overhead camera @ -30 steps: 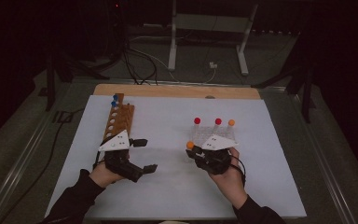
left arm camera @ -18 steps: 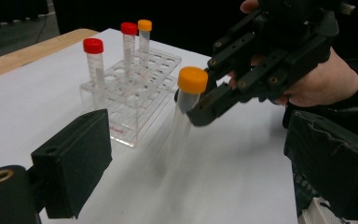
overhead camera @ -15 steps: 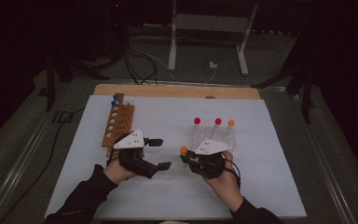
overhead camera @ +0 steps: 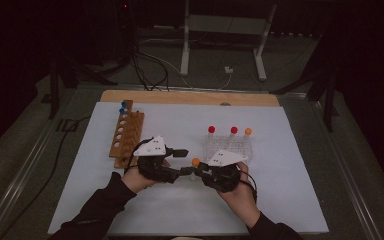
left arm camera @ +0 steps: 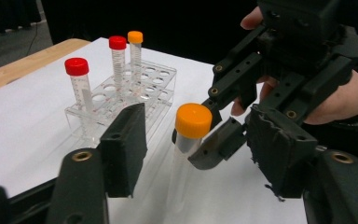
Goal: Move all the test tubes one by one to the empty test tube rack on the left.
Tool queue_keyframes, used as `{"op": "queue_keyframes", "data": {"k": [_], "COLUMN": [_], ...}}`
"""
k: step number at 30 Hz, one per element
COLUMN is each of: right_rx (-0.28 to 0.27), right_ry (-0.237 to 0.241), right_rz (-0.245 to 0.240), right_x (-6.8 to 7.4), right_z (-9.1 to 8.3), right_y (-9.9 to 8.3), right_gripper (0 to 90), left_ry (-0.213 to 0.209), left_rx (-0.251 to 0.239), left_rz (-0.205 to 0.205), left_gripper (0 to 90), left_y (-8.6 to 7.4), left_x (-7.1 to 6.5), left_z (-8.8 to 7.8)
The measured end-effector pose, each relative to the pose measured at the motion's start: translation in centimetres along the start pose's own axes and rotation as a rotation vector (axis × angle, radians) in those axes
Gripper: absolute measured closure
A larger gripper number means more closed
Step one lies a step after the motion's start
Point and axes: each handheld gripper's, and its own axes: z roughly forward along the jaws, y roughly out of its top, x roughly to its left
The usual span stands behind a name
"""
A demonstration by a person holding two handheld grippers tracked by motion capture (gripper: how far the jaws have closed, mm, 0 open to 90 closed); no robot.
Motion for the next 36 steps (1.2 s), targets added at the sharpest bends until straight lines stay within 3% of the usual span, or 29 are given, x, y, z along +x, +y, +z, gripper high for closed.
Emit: {"op": "queue_keyframes", "data": {"k": [17, 25, 32, 36], "right_rx": [-0.001, -0.007, -0.029, -0.043], "right_ry": [0.000, 0.004, -0.009, 0.009], "right_rz": [-0.003, 0.001, 0.012, 0.018], "right_x": [0.1, 0.0, -0.3, -0.7], "right_z": [0.0, -0.1, -0.3, -0.5], "right_y": [0.0, 0.0, 0.0, 0.1], "right_gripper": [74.4, 73.3, 60.4, 52.1], "left_ry": [-0.006, 0.003, 0.035, 0.065], "left_rx": [0.023, 0.024, 0.014, 0.003], "left_rz": [0.022, 0.035, 0.037, 0.027], "left_gripper": [69.7, 71.4, 71.5, 71.5], "left_y": [0.0, 0.2, 0.8, 1.2], "left_x": [0.1, 0.1, 0.5, 1.2], "left_z": [1.8, 1.5, 0.4, -0.8]}}
